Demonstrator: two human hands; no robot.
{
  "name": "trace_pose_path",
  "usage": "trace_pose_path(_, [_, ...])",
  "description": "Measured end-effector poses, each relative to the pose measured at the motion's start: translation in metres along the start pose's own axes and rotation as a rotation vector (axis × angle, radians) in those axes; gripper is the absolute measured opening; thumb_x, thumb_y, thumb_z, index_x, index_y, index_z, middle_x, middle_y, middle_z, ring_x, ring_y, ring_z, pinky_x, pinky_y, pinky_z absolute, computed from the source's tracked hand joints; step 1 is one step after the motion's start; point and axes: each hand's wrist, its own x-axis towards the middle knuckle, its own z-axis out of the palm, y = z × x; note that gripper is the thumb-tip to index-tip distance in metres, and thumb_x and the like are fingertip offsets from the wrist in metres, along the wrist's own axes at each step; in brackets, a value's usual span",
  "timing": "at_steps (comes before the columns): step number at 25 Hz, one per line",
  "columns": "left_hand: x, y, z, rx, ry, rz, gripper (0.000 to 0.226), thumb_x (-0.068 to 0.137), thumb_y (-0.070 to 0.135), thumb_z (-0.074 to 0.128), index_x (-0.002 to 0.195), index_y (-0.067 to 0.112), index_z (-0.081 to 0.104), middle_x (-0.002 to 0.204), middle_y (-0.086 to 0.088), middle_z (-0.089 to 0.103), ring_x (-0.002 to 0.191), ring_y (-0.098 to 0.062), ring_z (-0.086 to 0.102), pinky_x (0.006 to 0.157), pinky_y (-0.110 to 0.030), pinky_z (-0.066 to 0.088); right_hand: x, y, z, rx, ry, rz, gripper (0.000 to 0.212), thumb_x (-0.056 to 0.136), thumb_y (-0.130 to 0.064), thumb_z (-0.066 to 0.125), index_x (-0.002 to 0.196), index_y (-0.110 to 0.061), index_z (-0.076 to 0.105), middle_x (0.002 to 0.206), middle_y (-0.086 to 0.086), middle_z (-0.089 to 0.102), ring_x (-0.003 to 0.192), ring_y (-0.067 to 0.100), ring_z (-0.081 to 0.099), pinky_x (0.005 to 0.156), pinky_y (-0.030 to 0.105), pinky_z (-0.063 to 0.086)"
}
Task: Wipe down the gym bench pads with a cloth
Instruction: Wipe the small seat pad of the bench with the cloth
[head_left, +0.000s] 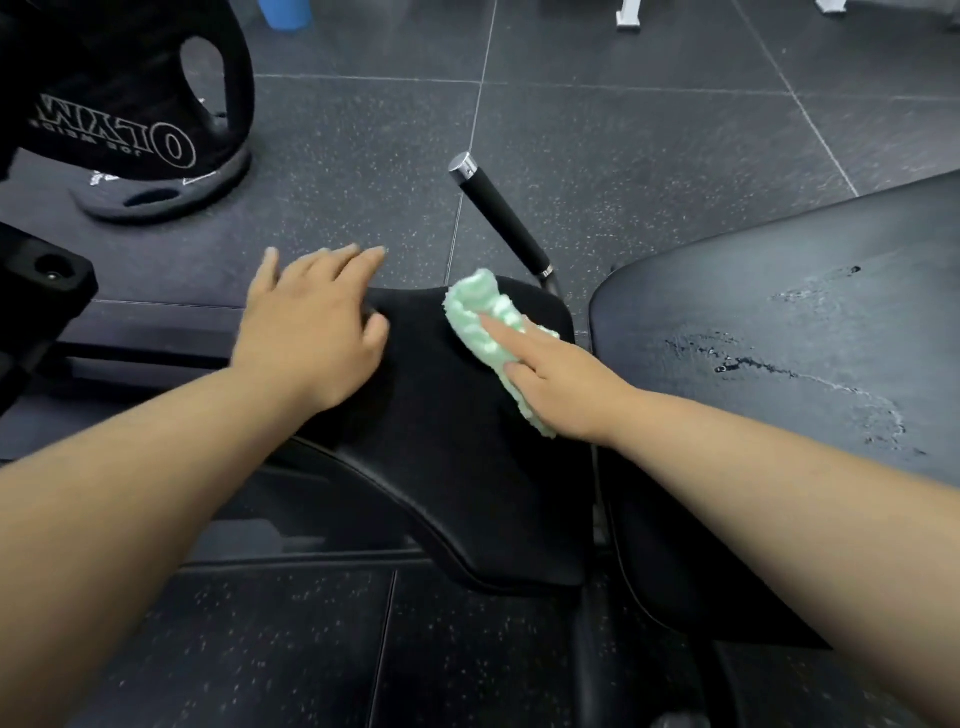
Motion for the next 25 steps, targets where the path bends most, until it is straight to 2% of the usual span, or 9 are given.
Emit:
trace_pose_path(3, [0.011,0.076,0.018,-0.308,-0.104,0.314,0.067,0.082,0.022,0.040,0.147,0.028,0.028,0.149,0.000,0.040,0.134,-0.023,0.038,0.108,-0.039,0.026,-0.004,0.018,-0.041,-0.049,0.075,-0.019,0.050,0.096,-0.016,0.036,0.139,-0.040,0.044,0.157,-0.006,0.026,0.143,0.013,0.026,0.117,0.027,0.019])
trace_pose_path(5, [0.027,0.121,0.035,-0.415,-0.279,0.291,0.062,0.089,0.029,0.042,0.148,0.035,0.022,0.149,0.003,0.040,0.134,-0.022,0.038,0.105,-0.037,0.032,-0.016,0.051,-0.079,-0.313,0.188,0.134,0.048,0.094,-0.013,0.037,0.137,-0.031,0.050,0.153,0.003,0.036,0.141,0.021,0.031,0.114,0.029,0.022])
trace_pose_path(7, [0.033,0.144,0.054,-0.136,-0.334,0.322,0.055,0.091,0.052,0.038,0.143,0.035,0.034,0.148,0.005,0.040,0.135,-0.022,0.034,0.107,-0.039,0.031,-0.024,0.081,-0.101,-0.623,0.159,0.329,0.048,0.094,-0.014,0.037,0.141,-0.024,0.044,0.151,0.009,0.036,0.143,0.026,0.024,0.115,0.035,0.020])
trace_pose_path(10, [0.035,0.142,0.067,0.165,-0.306,0.568,0.058,0.087,0.063,0.036,0.128,0.025,0.051,0.143,0.001,0.044,0.135,-0.021,0.034,0.107,-0.041,0.030,-0.009,0.089,-0.085,-0.818,0.012,0.352,0.051,0.095,-0.018,0.033,0.146,-0.020,0.033,0.156,0.006,0.023,0.147,0.025,0.009,0.117,0.049,0.005])
trace_pose_path(12, [0.059,0.125,0.064,0.230,-0.256,0.549,0.048,0.090,0.053,0.040,0.125,0.023,0.053,0.139,0.001,0.048,0.132,-0.022,0.037,0.104,-0.040,0.031,0.004,0.080,-0.076,-0.758,0.019,0.344,0.053,0.094,-0.012,0.032,0.146,-0.017,0.032,0.157,0.006,0.022,0.147,0.024,0.006,0.117,0.049,0.001])
trace_pose_path(16, [0.081,0.133,0.068,0.283,-0.137,0.163,0.037,0.090,0.035,0.044,0.120,0.016,0.055,0.124,-0.006,0.055,0.117,-0.030,0.046,0.093,-0.040,0.033,0.012,0.068,-0.072,-0.398,0.262,0.422,0.052,0.091,-0.002,0.033,0.140,-0.017,0.043,0.155,0.012,0.029,0.146,0.027,0.012,0.117,0.039,0.008])
trace_pose_path(19, [0.023,0.147,0.077,0.157,-0.149,0.346,0.070,0.081,0.062,0.033,0.130,0.014,0.050,0.132,-0.009,0.050,0.124,-0.029,0.043,0.103,-0.042,0.032,0.015,0.071,-0.082,-0.169,0.433,0.418,0.045,0.088,-0.006,0.040,0.126,-0.022,0.057,0.139,0.008,0.051,0.131,0.028,0.041,0.105,0.033,0.036])
trace_pose_path(23, [-0.008,0.098,0.039,-0.012,-0.295,0.748,0.045,0.085,0.044,0.038,0.121,0.025,0.058,0.120,0.004,0.061,0.116,-0.023,0.055,0.098,-0.038,0.042,0.017,0.054,-0.091,-0.056,0.475,0.430,0.040,0.089,-0.006,0.041,0.119,-0.021,0.063,0.133,0.004,0.055,0.122,0.026,0.049,0.093,0.029,0.041])
trace_pose_path(25, [0.015,0.059,0.026,0.125,-0.277,0.536,0.042,0.088,0.034,0.038,0.127,0.028,0.053,0.128,0.000,0.058,0.116,-0.029,0.054,0.094,-0.041,0.045,0.025,0.039,-0.077,-0.069,0.390,0.374,0.040,0.090,-0.004,0.040,0.120,-0.019,0.064,0.133,0.005,0.056,0.122,0.026,0.050,0.095,0.029,0.041])
